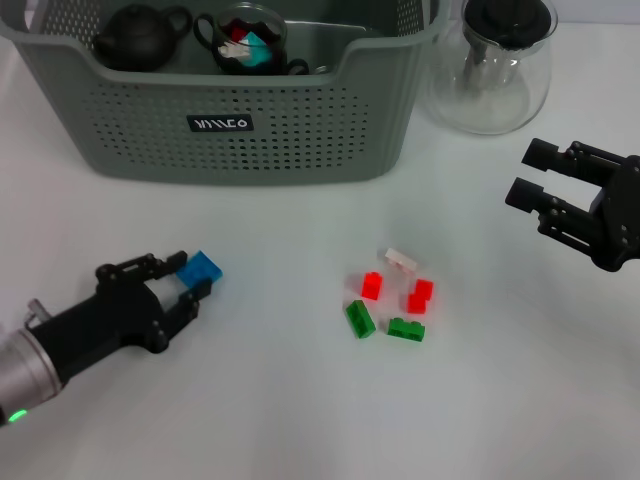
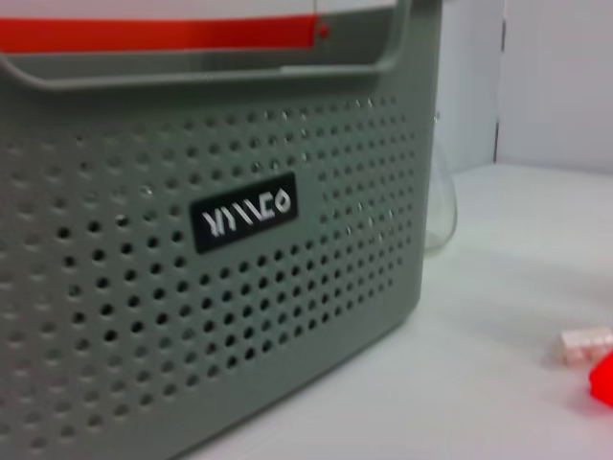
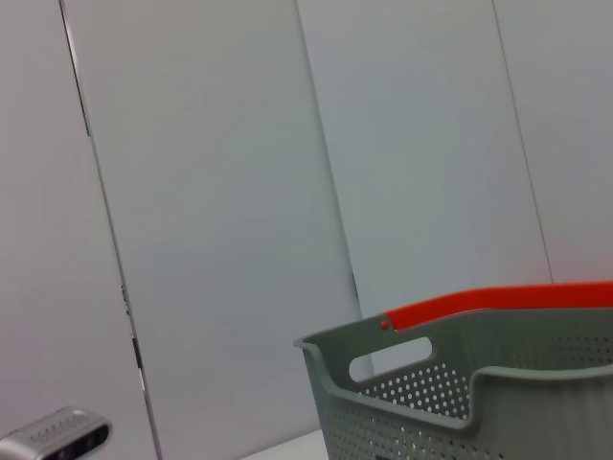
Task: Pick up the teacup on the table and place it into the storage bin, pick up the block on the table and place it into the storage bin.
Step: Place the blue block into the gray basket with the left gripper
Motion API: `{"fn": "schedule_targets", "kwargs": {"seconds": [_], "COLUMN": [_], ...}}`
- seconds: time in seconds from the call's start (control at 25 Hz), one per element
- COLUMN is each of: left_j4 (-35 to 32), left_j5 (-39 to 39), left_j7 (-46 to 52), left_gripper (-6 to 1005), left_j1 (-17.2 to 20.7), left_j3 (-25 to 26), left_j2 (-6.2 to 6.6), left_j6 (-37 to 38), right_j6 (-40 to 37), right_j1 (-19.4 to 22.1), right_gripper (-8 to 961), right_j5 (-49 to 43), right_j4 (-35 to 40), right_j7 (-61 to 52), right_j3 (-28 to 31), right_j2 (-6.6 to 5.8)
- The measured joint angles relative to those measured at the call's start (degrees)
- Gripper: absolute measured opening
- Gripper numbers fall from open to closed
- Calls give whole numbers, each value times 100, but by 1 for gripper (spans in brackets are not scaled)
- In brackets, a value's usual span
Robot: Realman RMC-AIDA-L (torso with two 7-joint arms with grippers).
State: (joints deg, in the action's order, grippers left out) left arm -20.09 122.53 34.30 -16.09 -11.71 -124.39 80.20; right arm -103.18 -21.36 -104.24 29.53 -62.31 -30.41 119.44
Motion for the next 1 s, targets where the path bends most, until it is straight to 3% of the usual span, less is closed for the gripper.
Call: {"fn": "schedule_targets", "kwargs": {"seconds": [0.12,0.36,0.56,0.8,0.88,1.0], "left_j4": [-331,-1208,-1609,-2561,-2968,-3167], "left_j5": [18,46,-634,-1162,-1005,-726], "left_j7": [677,2105,3839,5576,6292,7079], "left_gripper": [396,395,395,396,396,395], "left_j1": [0,-213,-880,-1978,-2390,-2670], "left_j3": [-34,-30,194,102,-374,-1373], "left_j2": [23,117,378,573,731,964], "left_j6": [438,2197,3511,2987,2196,1161], "right_j6": [-5,-9,-10,-20,-39,-75], "right_j1": [-3,-21,-39,-22,-11,5], "right_gripper": [548,548,548,548,548,548], "right_j5": [0,0,0,0,0,0], "right_j4": [0,0,0,2,4,5], "right_j7": [0,0,0,0,0,0], "right_j3": [0,0,0,0,0,0], "right_j2": [0,0,0,19,22,21]}}
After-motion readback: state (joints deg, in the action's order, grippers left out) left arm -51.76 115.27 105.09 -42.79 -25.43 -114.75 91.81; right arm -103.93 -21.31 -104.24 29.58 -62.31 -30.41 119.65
